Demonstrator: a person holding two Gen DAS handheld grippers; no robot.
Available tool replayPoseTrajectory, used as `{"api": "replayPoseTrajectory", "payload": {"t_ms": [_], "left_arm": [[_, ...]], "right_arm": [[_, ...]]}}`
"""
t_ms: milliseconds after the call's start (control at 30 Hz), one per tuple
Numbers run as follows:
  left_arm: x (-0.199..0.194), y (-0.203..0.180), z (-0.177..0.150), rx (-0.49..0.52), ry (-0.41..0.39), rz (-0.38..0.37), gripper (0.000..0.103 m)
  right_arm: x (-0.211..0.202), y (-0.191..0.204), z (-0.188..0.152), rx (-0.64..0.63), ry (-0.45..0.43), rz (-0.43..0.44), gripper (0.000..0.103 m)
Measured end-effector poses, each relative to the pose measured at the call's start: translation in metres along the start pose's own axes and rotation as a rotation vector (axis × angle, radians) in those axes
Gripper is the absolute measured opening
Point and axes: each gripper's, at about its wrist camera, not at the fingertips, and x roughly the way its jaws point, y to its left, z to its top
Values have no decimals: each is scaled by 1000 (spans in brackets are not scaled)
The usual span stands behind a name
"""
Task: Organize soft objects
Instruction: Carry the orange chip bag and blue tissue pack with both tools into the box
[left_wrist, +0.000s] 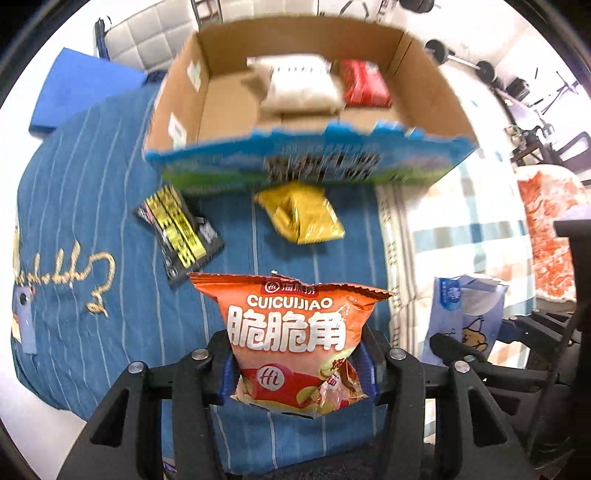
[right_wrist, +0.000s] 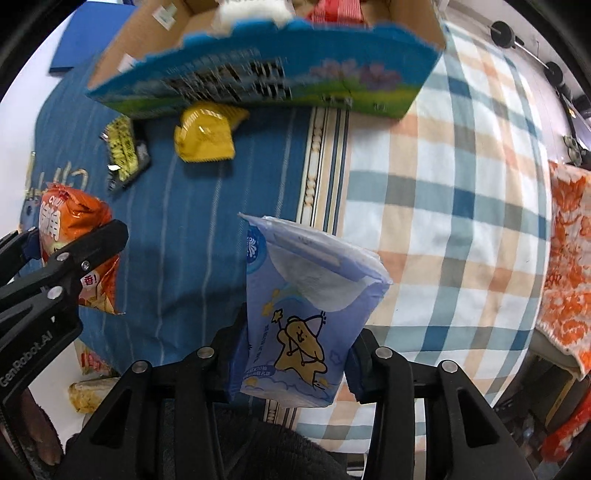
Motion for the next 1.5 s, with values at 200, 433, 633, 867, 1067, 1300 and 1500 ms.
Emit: {"api": "replayPoseTrajectory", "payload": {"t_ms": [200,433,633,867,1067,1300,1500], "left_arm": [[-27,4,17,7,-87,-22,48],[-62,22,53,-5,-160,-64,48],[-70,44,109,1,-172,-64,48],[-23,84,192,-36,-62,-64,48],[45,109,245,-76,65,-47,48],[111,116,288,-52,162,30,48],[143,115,311,-5,207,92,48]], "right_arm": [[-52,-8,37,-28,-79,18,45],[-95,-6,72,-51,-153,63,45],[-123,-7,128,-76,-178,52,45],[-109,-18,209,-79,-128,-6,45],[-54,-35,272,-41,-28,-53,45],[13,-38,301,-47,86,-99,46],[52,-35,311,-44,148,-120,46]]}}
